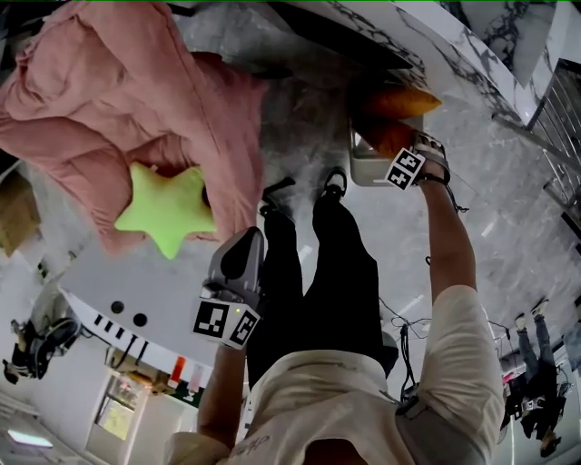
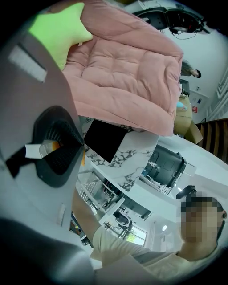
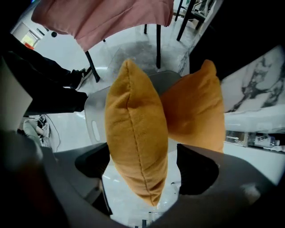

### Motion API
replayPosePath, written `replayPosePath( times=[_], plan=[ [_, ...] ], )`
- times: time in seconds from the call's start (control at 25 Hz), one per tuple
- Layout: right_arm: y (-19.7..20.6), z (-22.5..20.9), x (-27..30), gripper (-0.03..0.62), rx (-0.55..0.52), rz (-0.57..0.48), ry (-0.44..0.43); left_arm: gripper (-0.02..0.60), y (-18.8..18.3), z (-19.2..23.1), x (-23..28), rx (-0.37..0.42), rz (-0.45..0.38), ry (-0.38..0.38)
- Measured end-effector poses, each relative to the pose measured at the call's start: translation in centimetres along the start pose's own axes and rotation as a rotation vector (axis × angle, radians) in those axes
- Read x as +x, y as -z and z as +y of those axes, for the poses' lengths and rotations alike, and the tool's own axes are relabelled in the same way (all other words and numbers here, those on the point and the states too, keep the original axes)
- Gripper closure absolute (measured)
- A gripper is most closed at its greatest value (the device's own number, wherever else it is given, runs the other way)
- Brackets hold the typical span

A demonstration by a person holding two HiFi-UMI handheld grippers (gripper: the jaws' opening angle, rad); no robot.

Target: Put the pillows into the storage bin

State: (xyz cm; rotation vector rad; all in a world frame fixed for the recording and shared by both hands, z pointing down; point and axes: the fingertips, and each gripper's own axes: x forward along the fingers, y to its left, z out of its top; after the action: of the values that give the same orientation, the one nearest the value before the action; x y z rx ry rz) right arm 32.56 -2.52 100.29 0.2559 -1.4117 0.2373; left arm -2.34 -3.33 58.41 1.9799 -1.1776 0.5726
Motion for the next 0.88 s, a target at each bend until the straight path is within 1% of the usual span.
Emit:
replayPosePath(
  times=[0.12,0.24,0.4,0.56,0.64,0.76,0.88],
  plan=[
    [0.4,-1.5,-1.9,0.123,0.046,-0.024,0.061,0.561,-0.2,-0.1,-0.6,-0.012,-0.008,0.002],
    [1.3,-2.3,-4.1,0.132,0.125,-0.056,0.107,0.561,-0.7,-0.8,-1.3,-0.018,-0.026,0.016],
    [2.8,-1.5,-7.3,0.140,0.234,-0.087,0.124,0.561,-2.5,-1.9,-3.0,0.000,-0.073,0.019],
    [2.7,-0.5,-11.2,0.140,0.331,-0.150,0.142,0.562,-4.1,-2.7,-5.0,0.022,-0.126,0.019],
    [2.1,0.4,-13.4,0.140,0.348,-0.196,0.149,0.561,-4.5,-3.2,-6.1,0.029,-0.145,0.012],
    [1.6,1.9,-17.2,0.141,0.329,-0.258,0.171,0.562,-4.6,-4.1,-7.9,0.037,-0.174,-0.007],
    [1.0,3.2,-21.0,0.146,0.346,-0.314,0.191,0.561,-4.1,-3.8,-9.6,0.049,-0.205,-0.040]
  ],
)
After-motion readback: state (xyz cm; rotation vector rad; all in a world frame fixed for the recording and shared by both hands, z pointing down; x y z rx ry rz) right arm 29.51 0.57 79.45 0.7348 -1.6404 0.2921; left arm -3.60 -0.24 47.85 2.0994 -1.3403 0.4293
